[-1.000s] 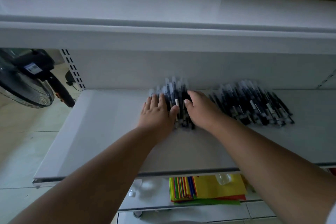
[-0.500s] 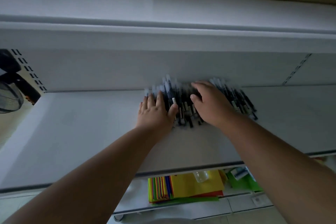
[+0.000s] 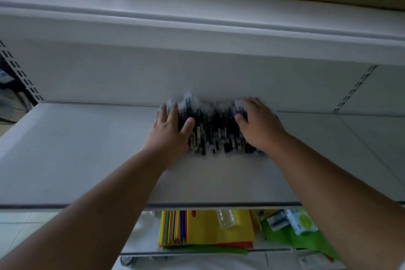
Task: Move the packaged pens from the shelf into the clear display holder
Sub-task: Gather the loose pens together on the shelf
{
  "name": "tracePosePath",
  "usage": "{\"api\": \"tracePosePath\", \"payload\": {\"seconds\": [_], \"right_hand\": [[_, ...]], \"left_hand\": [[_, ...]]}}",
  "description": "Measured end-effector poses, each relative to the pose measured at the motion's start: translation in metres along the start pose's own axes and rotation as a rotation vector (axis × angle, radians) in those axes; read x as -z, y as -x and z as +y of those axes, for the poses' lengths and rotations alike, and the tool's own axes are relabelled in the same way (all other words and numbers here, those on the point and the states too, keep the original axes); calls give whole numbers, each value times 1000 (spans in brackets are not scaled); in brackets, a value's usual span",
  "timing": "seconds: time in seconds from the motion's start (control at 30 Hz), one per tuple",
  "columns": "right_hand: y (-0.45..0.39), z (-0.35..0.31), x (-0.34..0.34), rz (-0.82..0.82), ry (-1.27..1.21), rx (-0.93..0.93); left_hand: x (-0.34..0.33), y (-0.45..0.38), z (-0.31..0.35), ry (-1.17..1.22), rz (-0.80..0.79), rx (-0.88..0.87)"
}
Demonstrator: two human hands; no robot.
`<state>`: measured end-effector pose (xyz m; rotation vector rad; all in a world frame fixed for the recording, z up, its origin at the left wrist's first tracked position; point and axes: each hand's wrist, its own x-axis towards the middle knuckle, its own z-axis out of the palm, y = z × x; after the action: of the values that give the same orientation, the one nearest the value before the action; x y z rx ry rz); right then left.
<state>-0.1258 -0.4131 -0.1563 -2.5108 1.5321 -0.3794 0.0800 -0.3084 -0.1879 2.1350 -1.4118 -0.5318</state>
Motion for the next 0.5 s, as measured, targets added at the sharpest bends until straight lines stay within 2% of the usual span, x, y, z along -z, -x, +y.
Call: {"api": "tracePosePath", "payload": {"seconds": [0.17,0.33,0.43,0.5], "right_hand": [[0,9,-7,-117,20,-82],[0,6,-7,-57,-62,-32],[1,32,0,-31,-50,-103],[5,50,-1,-86,5,-181]], "left_hand": [[-4,-5,3,-83,-27,5],[-5,-8,7,-39,-37,-7],[0,-6,2,-5,-4,22],[-2,-6,3,-48,-18,7]]}}
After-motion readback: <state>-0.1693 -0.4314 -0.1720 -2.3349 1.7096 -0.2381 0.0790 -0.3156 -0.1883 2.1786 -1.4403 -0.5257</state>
